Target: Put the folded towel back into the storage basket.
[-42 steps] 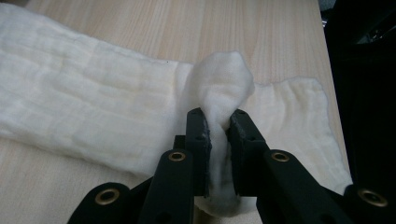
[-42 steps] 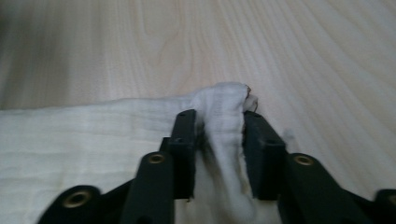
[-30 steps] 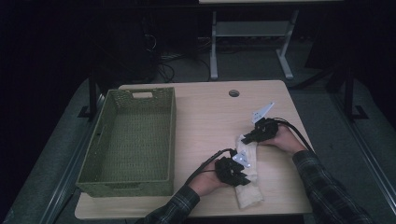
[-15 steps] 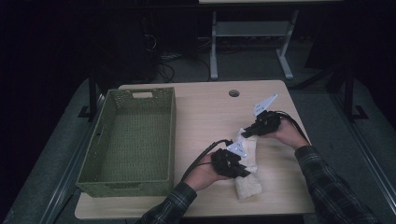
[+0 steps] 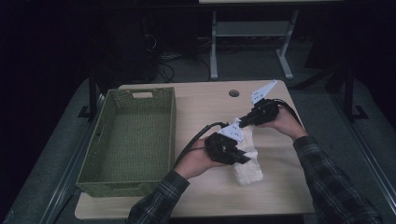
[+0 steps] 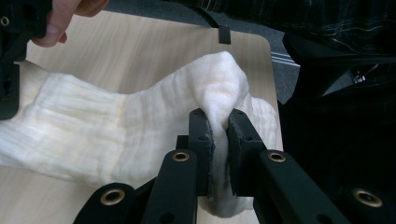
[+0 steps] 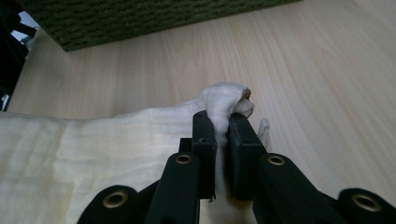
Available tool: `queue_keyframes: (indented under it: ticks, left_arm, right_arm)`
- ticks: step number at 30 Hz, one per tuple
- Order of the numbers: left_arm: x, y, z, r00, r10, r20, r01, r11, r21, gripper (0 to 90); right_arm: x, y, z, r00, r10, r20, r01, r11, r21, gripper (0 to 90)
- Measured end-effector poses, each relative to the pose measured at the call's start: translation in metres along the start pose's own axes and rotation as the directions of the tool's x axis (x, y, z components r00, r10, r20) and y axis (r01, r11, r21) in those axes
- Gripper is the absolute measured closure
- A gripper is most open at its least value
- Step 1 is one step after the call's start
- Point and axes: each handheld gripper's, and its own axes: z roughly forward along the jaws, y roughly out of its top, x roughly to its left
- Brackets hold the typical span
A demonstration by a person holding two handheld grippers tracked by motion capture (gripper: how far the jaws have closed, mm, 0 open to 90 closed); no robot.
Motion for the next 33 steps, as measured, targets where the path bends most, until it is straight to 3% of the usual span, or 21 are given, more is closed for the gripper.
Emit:
queue_keyframes:
  ticks: [13,23,33]
  left_arm:
    - [0.017,0.006,-0.048,0.9996,0.026,0.012,-0.025,0.9988,-0.042,81.2]
    - [0.022,-0.009,-0.091,0.9992,0.031,-0.024,-0.032,0.9983,-0.048,81.1]
    - [0.024,-0.036,-0.146,0.9966,0.006,-0.082,-0.012,0.9976,-0.069,81.1]
  right_arm:
    - [-0.001,0.044,-0.004,0.9992,-0.038,-0.007,0.038,0.999,-0.022,82.9]
    - [0.0,0.097,0.017,0.9941,-0.107,-0.012,0.107,0.994,-0.014,82.8]
    - [0.003,0.144,0.044,0.9906,-0.135,-0.023,0.134,0.99,-0.032,82.8]
